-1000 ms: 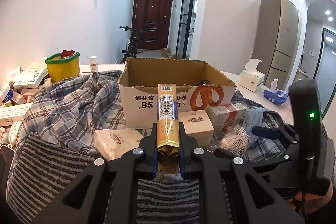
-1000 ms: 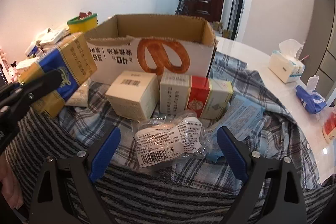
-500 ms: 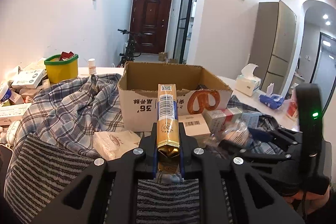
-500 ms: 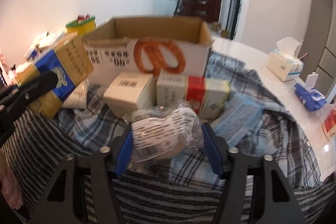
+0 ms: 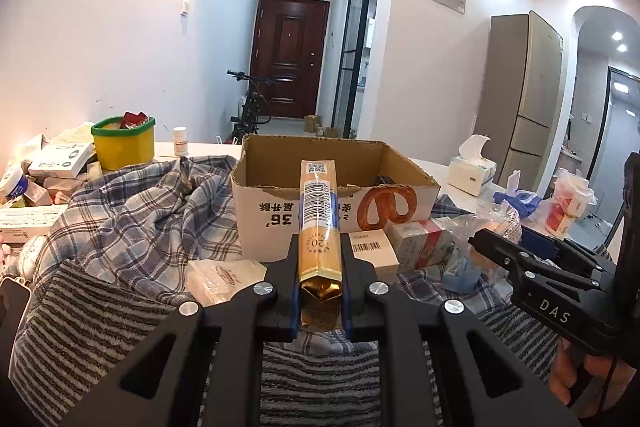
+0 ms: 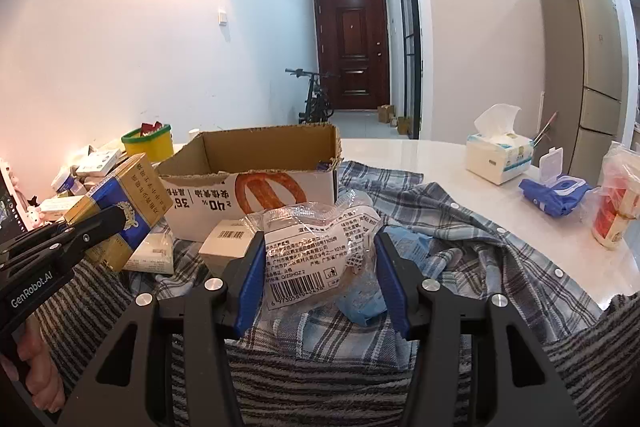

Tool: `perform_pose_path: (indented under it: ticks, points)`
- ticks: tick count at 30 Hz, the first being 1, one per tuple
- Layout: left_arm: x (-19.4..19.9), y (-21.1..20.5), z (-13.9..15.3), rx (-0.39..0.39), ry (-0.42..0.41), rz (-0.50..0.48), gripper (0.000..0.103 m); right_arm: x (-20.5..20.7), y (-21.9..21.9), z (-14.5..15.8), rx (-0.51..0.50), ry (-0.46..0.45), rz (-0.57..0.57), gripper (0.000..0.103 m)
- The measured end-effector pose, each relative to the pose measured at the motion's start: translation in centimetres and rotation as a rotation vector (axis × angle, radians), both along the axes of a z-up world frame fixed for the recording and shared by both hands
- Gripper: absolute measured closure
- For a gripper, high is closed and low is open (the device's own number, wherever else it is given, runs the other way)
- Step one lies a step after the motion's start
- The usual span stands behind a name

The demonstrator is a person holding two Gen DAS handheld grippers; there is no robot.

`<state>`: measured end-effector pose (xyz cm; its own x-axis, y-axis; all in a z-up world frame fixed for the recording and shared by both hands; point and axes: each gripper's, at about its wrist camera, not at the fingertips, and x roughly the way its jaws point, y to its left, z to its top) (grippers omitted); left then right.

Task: Organize objects
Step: 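Grasp the clear plastic bag with white label using the right gripper, then carry the gold-and-blue package with the left gripper while the right gripper carries the plastic bag over the box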

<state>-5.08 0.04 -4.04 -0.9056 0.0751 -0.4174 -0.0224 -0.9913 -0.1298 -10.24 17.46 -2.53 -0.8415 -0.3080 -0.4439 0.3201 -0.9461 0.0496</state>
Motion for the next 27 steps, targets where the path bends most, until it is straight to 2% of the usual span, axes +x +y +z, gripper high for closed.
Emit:
perform_pose_path:
  ticks: [5,11,15,17,21,24,27]
  points:
    - [0.4,0.1,0.1,-0.003,0.016,0.007,0.087,-0.4,0.6,-0.1,-0.019,-0.012,-0.009,0.052]
    - [-0.2,0.2,0.1,-0.012,-0.017,0.004,0.087,-0.3,0.7,0.0,-0.021,-0.01,-0.012,0.052]
    - [0.1,0.1,0.7,-0.017,0.016,0.012,0.087,0.3,0.3,0.7,-0.002,0.028,0.001,0.052]
    - [0.3,0.1,1.3,-0.01,0.029,0.01,0.087,0.4,0.1,1.4,-0.001,0.045,0.005,0.052]
    - [0.8,0.0,3.2,0.008,0.048,0.0,0.087,0.9,-0.1,3.6,-0.068,0.077,0.031,0.052]
    - [1.3,0.0,5.0,-0.021,0.069,0.014,0.087,1.6,-0.6,5.7,-0.058,0.146,0.049,0.052]
    - [1.7,0.0,7.5,-0.087,0.105,0.042,0.087,2.3,-0.6,8.1,-0.051,0.212,0.062,0.052]
